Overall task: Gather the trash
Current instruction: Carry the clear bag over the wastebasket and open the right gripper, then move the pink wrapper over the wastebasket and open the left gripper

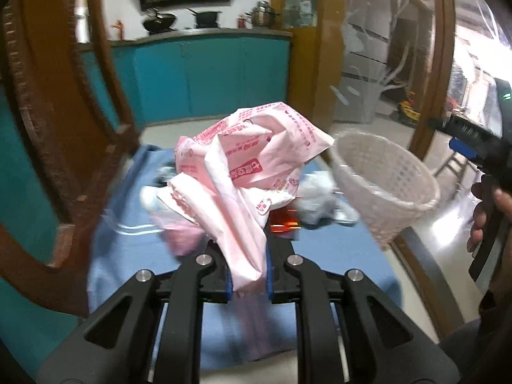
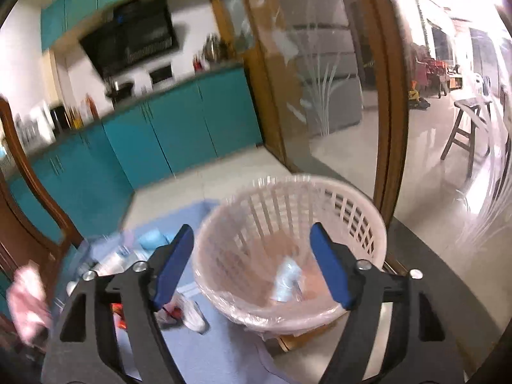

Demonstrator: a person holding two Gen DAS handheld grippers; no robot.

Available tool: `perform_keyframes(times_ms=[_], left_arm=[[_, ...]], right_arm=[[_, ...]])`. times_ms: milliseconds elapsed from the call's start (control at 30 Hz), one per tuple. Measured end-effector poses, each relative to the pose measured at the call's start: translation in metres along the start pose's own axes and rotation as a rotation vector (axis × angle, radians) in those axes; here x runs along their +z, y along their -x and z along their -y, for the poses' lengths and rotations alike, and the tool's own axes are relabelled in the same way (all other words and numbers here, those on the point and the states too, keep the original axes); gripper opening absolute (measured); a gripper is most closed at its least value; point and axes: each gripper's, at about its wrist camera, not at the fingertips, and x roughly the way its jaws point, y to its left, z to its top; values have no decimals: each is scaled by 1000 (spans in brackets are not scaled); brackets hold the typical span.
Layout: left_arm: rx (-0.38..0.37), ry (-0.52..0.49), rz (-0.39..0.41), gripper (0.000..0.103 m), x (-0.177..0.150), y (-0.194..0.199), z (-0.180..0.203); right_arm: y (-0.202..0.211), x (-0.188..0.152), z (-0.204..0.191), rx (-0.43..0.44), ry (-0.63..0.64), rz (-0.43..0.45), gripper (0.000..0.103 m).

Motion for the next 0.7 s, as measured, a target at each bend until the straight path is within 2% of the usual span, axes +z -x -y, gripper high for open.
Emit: perform_keyframes(times_ms=[133, 233, 367, 400, 433, 467, 500, 567, 700], left_arm=[[-60, -74, 9, 14, 19, -19, 52], [-127, -109, -4, 14, 44, -48, 104], [-157, -162, 5, 17, 74, -88, 161], [-163, -174, 14, 26, 81, -100, 175], [-168, -193, 2, 39, 86, -112, 185], [-146, -208, -30, 73, 89, -124, 193], [-120, -204, -32, 78, 90, -128, 194], [-96, -185, -25, 78, 92, -131, 185], [-73, -146, -17, 80, 81, -106, 135]], right_arm=[[25, 8, 24, 5, -111, 114, 87], [34, 11, 42, 10, -193, 159, 87], [42, 11, 54, 6, -265, 205, 87], [42, 10, 54, 7, -267, 208, 87], [42, 8, 55, 9, -266, 206, 87], [39, 8, 55, 13, -263, 194, 87], [38, 8, 55, 17, -261, 183, 87], [33, 7, 53, 29, -256, 159, 87], [29, 2, 35, 53, -192, 111, 87]])
